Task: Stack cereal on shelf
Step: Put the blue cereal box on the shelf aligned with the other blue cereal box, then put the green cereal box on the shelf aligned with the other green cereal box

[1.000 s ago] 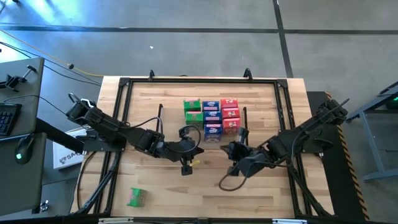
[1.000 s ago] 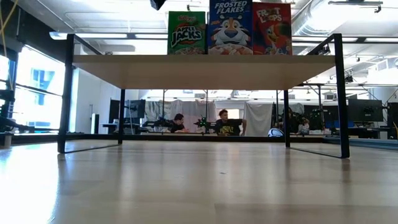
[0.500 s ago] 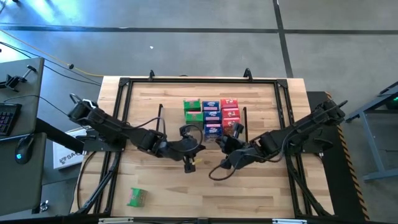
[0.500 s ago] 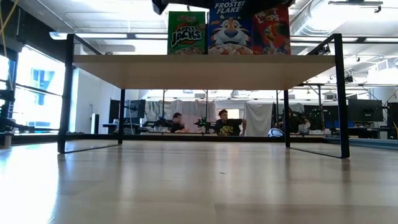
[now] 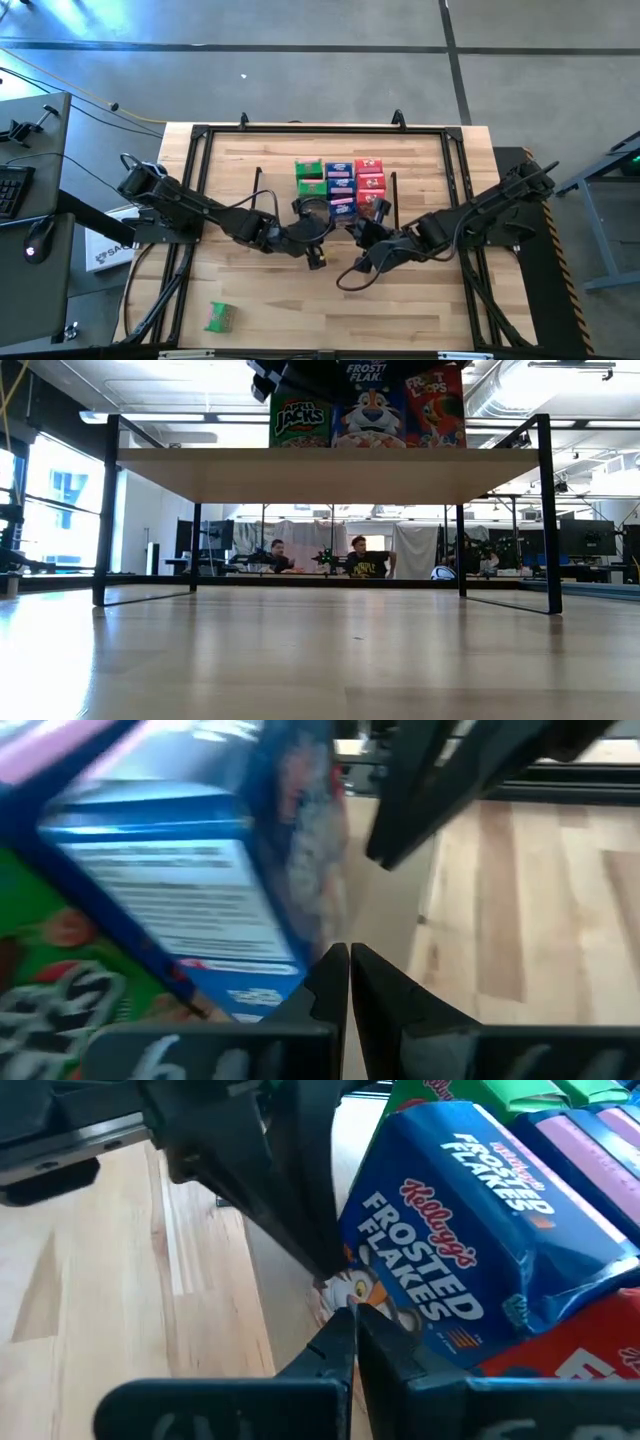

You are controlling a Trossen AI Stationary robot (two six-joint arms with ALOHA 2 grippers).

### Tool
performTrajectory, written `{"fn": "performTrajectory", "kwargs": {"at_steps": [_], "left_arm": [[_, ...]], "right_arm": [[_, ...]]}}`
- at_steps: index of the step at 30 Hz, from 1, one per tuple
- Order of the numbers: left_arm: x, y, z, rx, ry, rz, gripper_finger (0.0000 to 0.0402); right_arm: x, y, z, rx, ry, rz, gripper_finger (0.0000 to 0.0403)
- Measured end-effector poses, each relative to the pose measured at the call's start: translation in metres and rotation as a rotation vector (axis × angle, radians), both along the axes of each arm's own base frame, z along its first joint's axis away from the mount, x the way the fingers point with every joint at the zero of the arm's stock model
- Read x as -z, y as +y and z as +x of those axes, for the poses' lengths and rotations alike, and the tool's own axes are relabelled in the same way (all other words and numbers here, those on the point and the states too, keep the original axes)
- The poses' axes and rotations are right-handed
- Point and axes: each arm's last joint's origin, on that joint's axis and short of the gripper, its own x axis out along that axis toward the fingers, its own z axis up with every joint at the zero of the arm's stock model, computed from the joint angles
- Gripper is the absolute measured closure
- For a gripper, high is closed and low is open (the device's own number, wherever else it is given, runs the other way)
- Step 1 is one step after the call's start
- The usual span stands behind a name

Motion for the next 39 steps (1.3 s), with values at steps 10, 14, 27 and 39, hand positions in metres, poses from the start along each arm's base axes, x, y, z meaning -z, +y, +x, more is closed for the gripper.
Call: {"fn": "performTrajectory", "kwargs": {"at_steps": [10,14,27,39], "left_arm": [[0.0,0.01,0.002,-0.058,-0.001,0.019,0.0394],[0.0,0.011,0.002,-0.059,-0.001,0.02,0.0394],[-0.02,-0.001,-0.015,0.11,-0.006,-0.083,0.0394],[-0.03,-0.025,-0.055,0.214,0.276,-0.59,0.039]], "right_arm": [[0.001,0.009,-0.006,-0.047,0.025,-0.003,0.0401],[-0.002,0.017,-0.014,-0.09,0.059,-0.002,0.0401],[0.003,0.029,-0.034,-0.12,0.173,-0.042,0.0401],[0.03,0.06,-0.044,-0.247,0.055,-0.011,0.0401]]}}
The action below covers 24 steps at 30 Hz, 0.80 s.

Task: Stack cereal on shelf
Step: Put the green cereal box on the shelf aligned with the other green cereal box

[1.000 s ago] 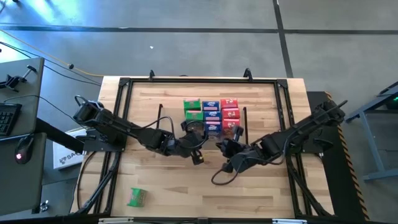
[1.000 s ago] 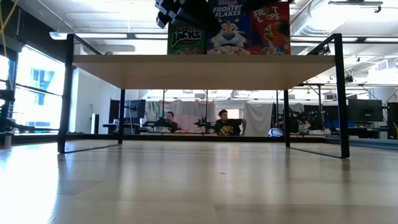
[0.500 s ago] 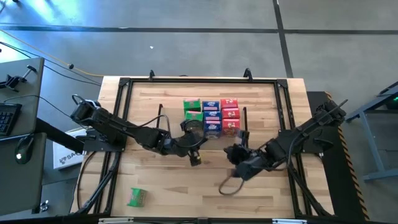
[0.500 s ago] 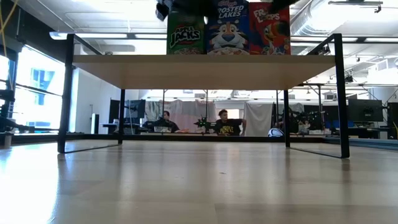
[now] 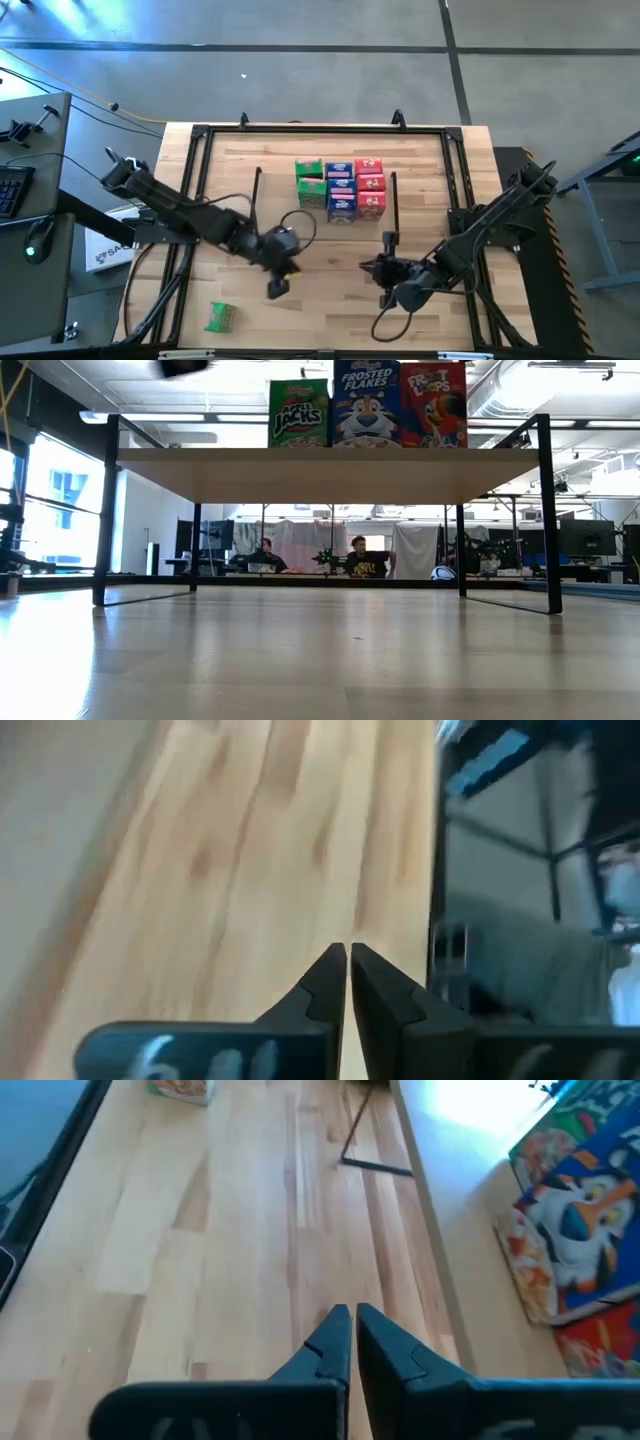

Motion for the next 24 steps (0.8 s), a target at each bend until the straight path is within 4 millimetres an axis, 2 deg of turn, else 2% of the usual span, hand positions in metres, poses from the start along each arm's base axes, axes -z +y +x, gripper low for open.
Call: {"fn": "performTrajectory", "kwargs": {"at_steps": [3,9,13,18,24], "left_arm": [[-0.006,-0.011,-0.02,-0.103,0.189,-0.033,0.037],[-0.018,-0.038,-0.057,-0.296,0.43,-0.161,0.0304],[-0.017,-0.054,-0.077,-0.427,0.547,-0.242,0.0255],[-0.013,-0.07,-0.096,-0.556,0.638,-0.295,0.0196],[-0.007,-0.084,-0.108,-0.715,0.731,-0.35,0.0139]], "right_arm": [[0.005,0.002,0.0,-0.019,-0.019,-0.001,0.0401],[0.016,0.0,-0.001,-0.036,-0.015,-0.025,0.0401],[0.021,-0.001,-0.002,-0.05,-0.009,-0.039,0.0401],[0.021,0.0,-0.002,-0.072,-0.004,-0.06,0.0401],[0.021,0.0,-0.002,-0.097,0.002,-0.081,0.0401]]}}
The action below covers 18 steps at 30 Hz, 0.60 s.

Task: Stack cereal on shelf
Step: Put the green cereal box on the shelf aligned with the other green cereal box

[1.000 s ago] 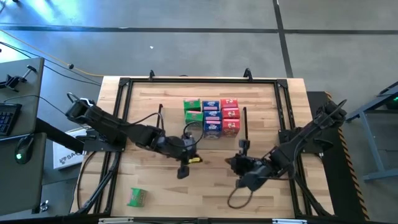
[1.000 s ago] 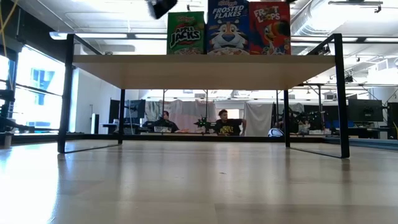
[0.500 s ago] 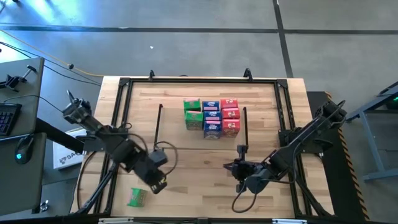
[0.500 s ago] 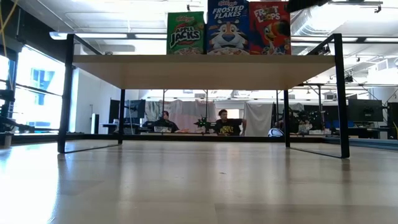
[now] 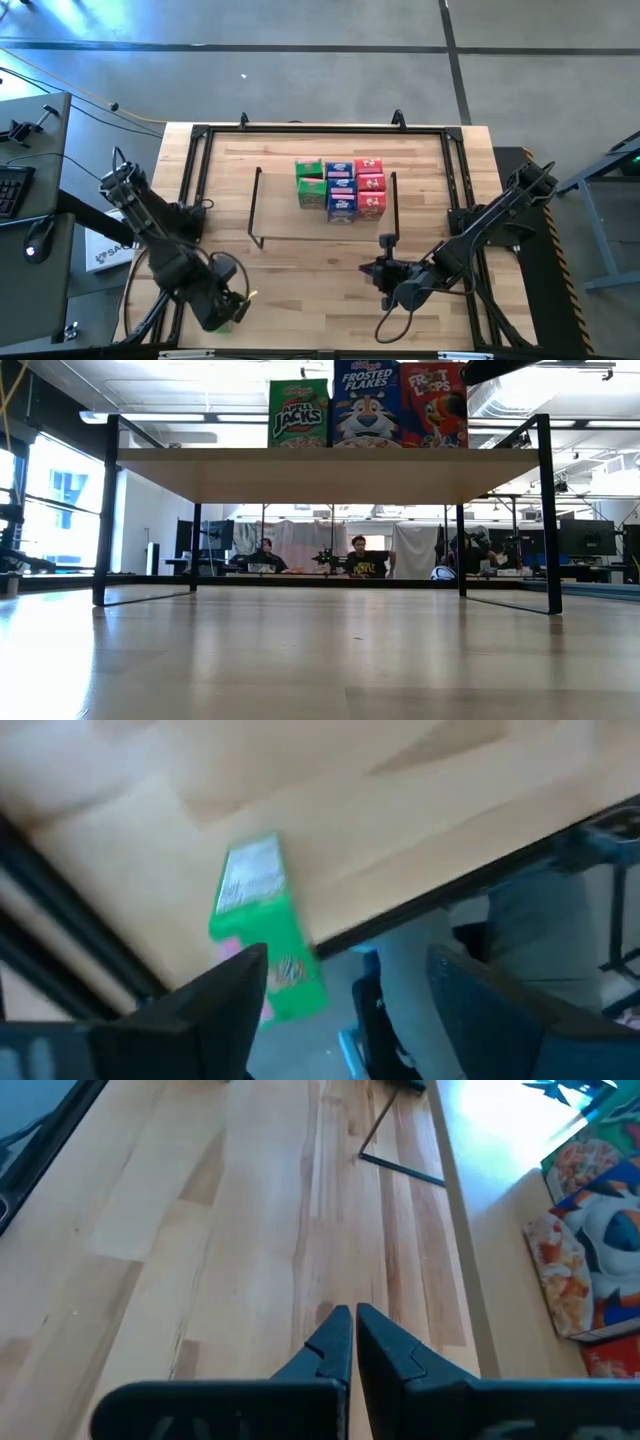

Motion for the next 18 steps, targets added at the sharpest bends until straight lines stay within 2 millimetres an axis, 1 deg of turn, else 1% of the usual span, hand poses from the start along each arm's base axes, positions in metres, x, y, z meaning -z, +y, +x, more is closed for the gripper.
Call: {"fn": "performTrajectory", "kwargs": {"at_steps": [5,11,18], "left_arm": [[0.012,-0.02,-0.009,-0.054,0.116,-0.034,0.0109],[0.03,-0.045,-0.021,-0.107,0.157,-0.003,0.0092],[0.041,-0.053,-0.024,-0.151,0.11,0.062,0.0089]], "right_arm": [[0.0,0.001,0.0,-0.022,0.004,-0.006,0.0401],[-0.001,0.001,0.001,-0.035,0.001,-0.017,0.0401],[-0.002,0.003,0.002,-0.058,-0.002,0.007,0.0401]]}}
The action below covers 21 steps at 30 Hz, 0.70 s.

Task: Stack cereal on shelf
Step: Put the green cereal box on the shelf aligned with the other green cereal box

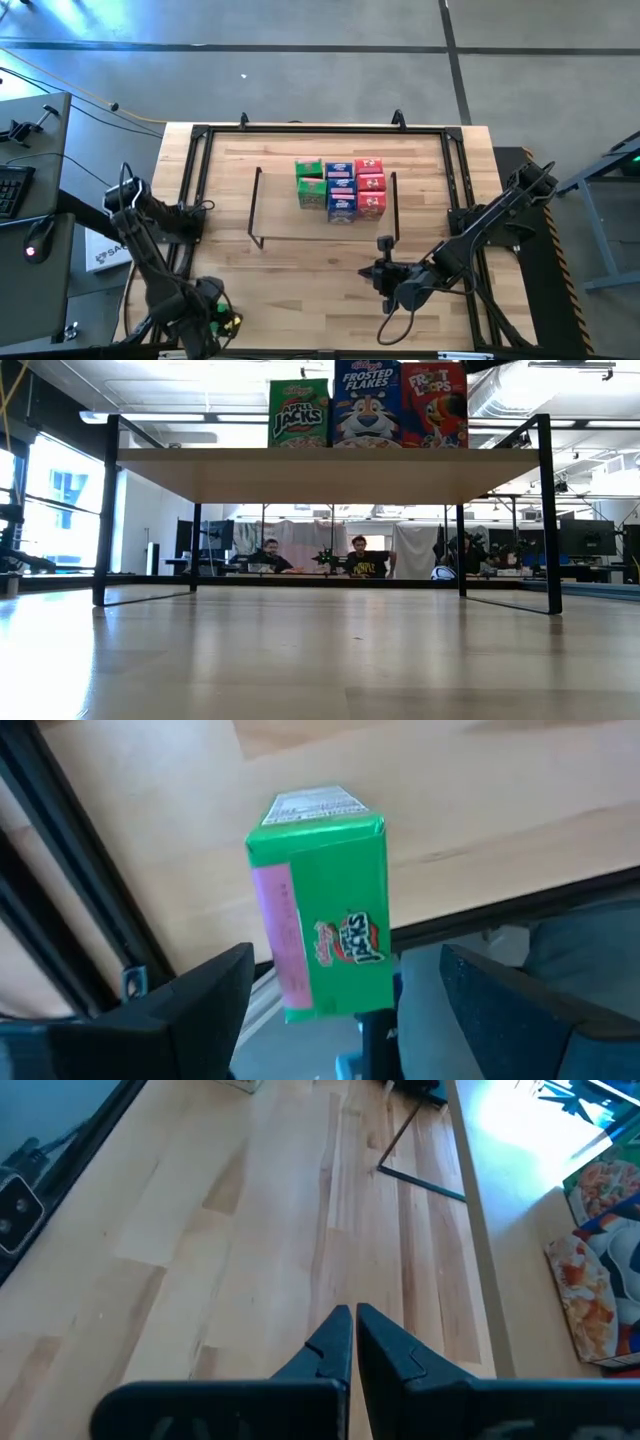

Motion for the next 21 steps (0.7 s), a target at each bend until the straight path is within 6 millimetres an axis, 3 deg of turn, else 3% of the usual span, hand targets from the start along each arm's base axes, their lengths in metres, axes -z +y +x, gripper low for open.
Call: {"fn": "performTrajectory", "kwargs": {"at_steps": [10,21], "left_arm": [[0.015,-0.006,0.004,-0.015,0.013,0.051,0.0096],[0.022,-0.007,0.006,0.04,0.031,0.09,0.0176]], "right_arm": [[-0.001,0.001,0.001,0.002,-0.011,0.015,0.0401],[-0.001,0.001,0.001,0.003,-0.012,0.016,0.0401]]}}
